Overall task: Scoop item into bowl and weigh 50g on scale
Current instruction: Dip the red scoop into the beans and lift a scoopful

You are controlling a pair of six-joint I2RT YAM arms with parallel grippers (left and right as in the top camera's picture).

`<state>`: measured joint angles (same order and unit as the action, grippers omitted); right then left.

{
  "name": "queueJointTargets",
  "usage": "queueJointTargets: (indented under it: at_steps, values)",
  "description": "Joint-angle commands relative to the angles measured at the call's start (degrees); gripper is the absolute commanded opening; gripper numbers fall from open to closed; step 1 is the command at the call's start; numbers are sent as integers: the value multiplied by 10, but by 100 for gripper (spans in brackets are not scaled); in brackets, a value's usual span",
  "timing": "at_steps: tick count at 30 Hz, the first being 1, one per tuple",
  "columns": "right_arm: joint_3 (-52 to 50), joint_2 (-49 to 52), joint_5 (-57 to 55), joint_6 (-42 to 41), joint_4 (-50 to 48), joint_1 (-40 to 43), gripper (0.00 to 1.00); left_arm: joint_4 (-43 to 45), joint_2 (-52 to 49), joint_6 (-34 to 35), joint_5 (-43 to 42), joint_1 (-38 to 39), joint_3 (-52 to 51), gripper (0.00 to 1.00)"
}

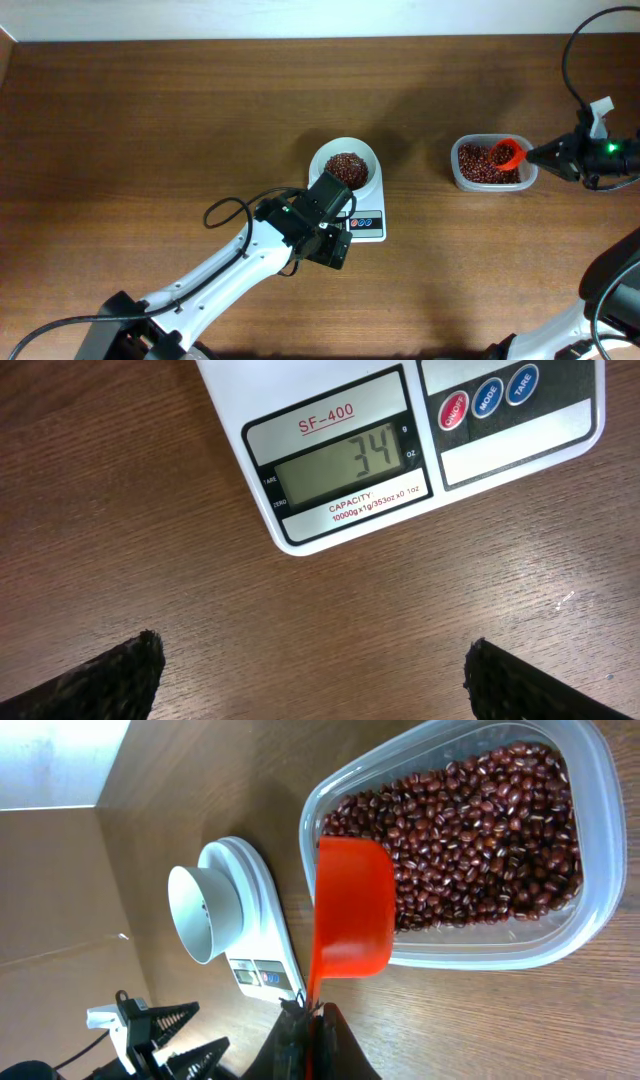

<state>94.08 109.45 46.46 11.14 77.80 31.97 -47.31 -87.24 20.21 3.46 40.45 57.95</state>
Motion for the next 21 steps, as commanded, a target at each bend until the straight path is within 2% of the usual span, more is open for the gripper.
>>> queueJointTargets:
  at_steps: [1, 15, 17, 18, 21]
  values:
    - [12, -3, -1, 9, 0, 3, 4, 0, 6, -1, 5, 2, -2, 99]
    - [12, -3, -37, 2, -17, 3, 4, 0, 6, -1, 5, 2, -2, 99]
    - [12, -3, -86, -37, -28, 2, 4, 0, 6, -1, 5, 2, -2, 99]
    - [12, -3, -166, -87, -38, -1, 4, 0, 6, -1, 5, 2, -2, 99]
    - [12, -3, -119, -80, -41, -10, 4, 0, 6, -1, 5, 2, -2, 99]
